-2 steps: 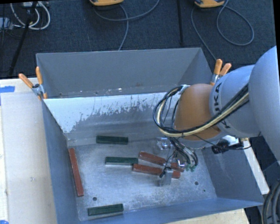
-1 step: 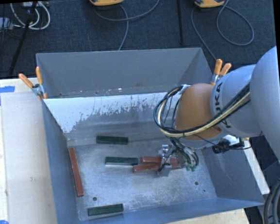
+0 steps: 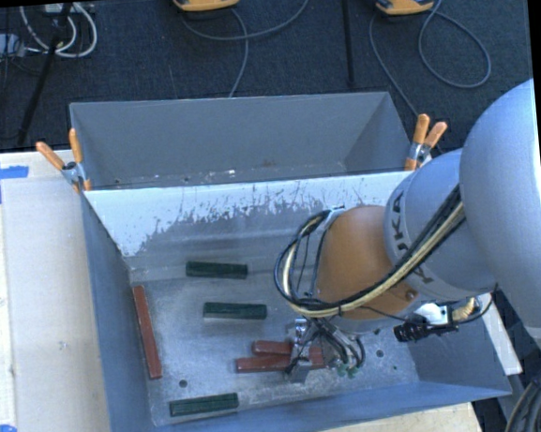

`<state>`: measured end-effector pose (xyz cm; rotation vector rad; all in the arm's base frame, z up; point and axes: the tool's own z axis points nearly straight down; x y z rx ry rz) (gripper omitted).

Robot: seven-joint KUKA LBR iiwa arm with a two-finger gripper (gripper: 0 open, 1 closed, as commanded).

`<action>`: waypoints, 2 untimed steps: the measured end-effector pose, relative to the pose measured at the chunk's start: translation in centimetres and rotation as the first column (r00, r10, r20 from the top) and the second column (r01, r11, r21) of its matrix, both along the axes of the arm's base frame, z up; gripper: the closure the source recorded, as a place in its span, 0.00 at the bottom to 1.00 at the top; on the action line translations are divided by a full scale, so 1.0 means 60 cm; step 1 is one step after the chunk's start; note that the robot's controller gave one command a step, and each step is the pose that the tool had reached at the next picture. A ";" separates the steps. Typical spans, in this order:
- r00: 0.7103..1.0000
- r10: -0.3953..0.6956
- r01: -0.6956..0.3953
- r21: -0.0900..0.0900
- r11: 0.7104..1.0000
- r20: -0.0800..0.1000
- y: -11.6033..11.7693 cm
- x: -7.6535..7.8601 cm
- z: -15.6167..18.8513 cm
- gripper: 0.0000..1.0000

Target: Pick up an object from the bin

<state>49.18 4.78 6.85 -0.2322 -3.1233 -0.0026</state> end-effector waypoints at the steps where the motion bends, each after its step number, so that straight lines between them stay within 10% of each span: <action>1: 1.000 0.017 -0.017 -0.002 1.000 0.016 -0.008 0.005 0.140 1.00; 2: 1.000 -0.013 0.013 -0.004 1.000 0.018 -0.074 0.032 0.270 1.00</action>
Offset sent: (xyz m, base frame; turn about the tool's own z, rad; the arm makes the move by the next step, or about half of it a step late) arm 0.0014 -0.0050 0.0806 -0.0180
